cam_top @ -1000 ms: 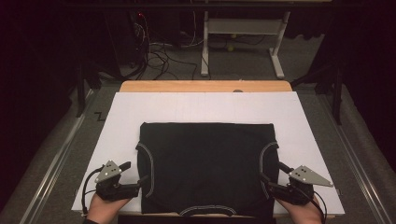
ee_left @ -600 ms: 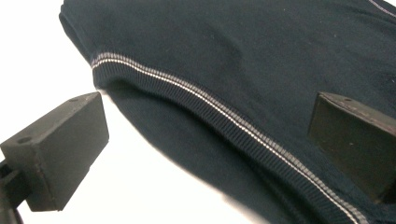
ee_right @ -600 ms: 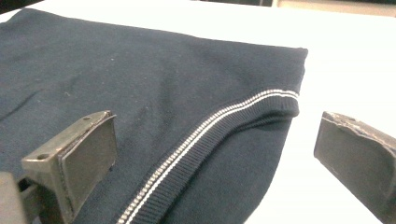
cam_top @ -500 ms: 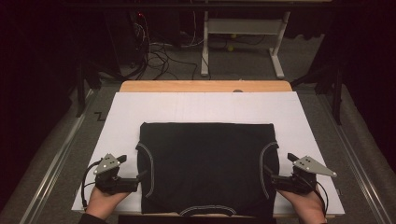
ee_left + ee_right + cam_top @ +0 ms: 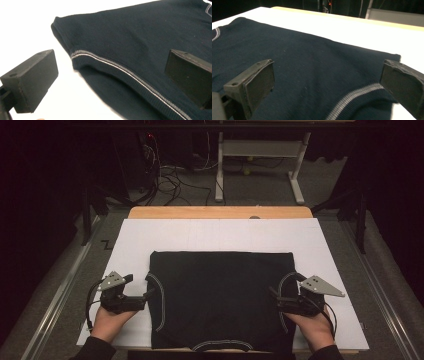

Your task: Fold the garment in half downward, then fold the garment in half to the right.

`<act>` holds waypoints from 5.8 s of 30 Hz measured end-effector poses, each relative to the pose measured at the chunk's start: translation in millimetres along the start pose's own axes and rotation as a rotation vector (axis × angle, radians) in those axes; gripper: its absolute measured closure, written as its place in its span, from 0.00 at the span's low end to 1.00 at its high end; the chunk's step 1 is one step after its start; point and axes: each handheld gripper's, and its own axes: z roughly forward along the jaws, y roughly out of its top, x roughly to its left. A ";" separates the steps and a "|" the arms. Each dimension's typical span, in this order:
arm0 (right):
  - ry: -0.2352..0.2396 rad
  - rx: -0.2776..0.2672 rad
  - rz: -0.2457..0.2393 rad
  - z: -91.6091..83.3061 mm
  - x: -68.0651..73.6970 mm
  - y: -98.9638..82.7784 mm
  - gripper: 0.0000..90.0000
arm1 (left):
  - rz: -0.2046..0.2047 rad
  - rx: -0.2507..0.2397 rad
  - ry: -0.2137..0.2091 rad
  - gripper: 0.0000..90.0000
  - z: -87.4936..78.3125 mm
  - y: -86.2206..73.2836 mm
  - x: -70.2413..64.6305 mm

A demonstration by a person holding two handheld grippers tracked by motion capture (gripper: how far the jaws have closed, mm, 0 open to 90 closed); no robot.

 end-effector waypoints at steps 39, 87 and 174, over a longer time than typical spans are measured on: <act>0.205 -0.026 -0.123 23.9 114.1 20.0 0.00 | 0.017 -0.066 -0.067 0.00 9.8 41.2 2.4; 0.320 0.046 -0.148 45.8 154.9 7.3 0.00 | -0.054 0.102 0.032 0.00 78.7 101.5 50.6; 0.478 0.404 -0.411 114.3 323.1 5.1 0.33 | -0.168 0.162 0.045 0.82 113.1 49.5 71.0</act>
